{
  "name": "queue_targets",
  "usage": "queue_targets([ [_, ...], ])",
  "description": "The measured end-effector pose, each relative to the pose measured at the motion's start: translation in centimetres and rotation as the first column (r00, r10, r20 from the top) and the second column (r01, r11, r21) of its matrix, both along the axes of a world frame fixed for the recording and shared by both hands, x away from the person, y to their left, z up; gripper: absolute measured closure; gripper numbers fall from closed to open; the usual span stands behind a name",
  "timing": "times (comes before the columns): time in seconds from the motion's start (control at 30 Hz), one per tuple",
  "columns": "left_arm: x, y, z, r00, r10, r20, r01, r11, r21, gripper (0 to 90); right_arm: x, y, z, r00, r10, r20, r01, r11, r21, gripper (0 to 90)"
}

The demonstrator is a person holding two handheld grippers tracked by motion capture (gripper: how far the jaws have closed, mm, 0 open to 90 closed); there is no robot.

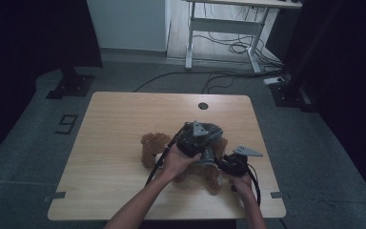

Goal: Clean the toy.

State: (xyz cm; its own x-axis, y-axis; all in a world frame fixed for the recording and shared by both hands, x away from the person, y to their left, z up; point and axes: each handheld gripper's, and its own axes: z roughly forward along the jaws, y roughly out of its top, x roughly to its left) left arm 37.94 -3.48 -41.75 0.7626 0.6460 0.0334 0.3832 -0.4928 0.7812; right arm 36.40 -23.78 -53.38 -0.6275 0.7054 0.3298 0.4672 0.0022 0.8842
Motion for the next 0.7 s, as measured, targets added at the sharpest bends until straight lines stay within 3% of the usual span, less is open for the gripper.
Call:
queue_targets([
  [0.13, 1.6, -0.5, -1.8, 0.9973, 0.027, -0.068, -0.024, 0.9986, 0.046, 76.7, -0.1, 0.1, 0.0, 0.9998, 0.000, 0.020, 0.000, 1.000, -0.014, 64.5],
  [0.3, 2.3, 1.0, -2.2, 0.9913, 0.042, -0.125, -0.040, 0.9991, 0.017, 77.0, -0.1, 0.2, 0.0, 0.9995, 0.006, 0.030, -0.005, 1.000, -0.029, 64.5],
  [0.4, 2.3, 1.9, -1.9, 0.9920, 0.064, -0.109, -0.060, 0.9973, 0.042, 77.1, -0.2, 0.3, 0.1, 0.9994, 0.007, 0.033, -0.006, 0.999, -0.044, 64.6],
  [0.47, 2.2, 2.7, -1.6, 0.9925, 0.098, -0.073, -0.093, 0.9931, 0.071, 77.0, -0.2, 0.3, 0.1, 0.9995, 0.009, 0.032, -0.008, 0.999, -0.050, 64.6],
  [0.57, 2.4, 4.8, -1.4, 0.9864, 0.160, -0.035, -0.155, 0.9805, 0.121, 76.9, -0.2, 0.1, 0.1, 0.9995, 0.013, 0.030, -0.011, 0.998, -0.054, 64.6],
  [0.7, 2.1, 8.2, -1.4, 0.9792, 0.202, -0.013, -0.199, 0.9711, 0.132, 77.0, -0.1, 0.1, 0.0, 0.9995, 0.017, 0.028, -0.015, 0.998, -0.056, 64.6],
])
